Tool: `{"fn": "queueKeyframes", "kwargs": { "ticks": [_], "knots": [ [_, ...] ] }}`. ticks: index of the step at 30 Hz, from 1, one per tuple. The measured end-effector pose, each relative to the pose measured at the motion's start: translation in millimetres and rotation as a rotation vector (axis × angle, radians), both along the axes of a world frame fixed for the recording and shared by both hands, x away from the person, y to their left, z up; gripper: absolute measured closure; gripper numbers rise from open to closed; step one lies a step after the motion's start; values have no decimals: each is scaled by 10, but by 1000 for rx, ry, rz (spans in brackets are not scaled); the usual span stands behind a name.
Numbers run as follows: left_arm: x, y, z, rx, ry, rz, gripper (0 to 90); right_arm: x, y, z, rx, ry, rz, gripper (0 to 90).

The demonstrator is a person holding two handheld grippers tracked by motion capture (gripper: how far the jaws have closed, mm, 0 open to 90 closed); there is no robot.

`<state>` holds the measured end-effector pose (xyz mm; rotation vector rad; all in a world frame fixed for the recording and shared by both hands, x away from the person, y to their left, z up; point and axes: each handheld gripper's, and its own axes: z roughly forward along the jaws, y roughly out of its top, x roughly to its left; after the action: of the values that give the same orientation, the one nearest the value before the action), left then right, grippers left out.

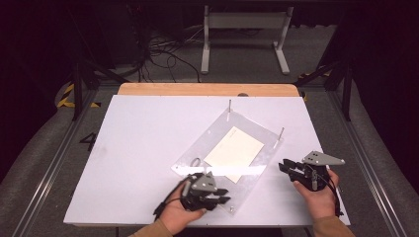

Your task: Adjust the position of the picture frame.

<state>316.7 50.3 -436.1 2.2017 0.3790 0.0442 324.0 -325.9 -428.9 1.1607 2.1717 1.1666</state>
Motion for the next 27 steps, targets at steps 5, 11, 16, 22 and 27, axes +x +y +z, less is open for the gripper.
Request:
{"fn": "queueKeyframes", "kwargs": {
  "ticks": [5,11,16,22,27],
  "knots": [
    [329,645,3,-15,33,222,634,-37,23,-4,5,0,12,701],
    [501,911,-60,54,2,326,664,-41,23,-23,7,6,12,697],
    [583,949,-141,113,-8,357,684,-40,14,-45,10,11,11,693],
    [624,935,-192,150,-29,349,792,-42,-9,-45,19,9,7,693],
    [607,915,-191,166,-62,337,837,-41,-4,-45,19,8,9,693]
  ]
}}
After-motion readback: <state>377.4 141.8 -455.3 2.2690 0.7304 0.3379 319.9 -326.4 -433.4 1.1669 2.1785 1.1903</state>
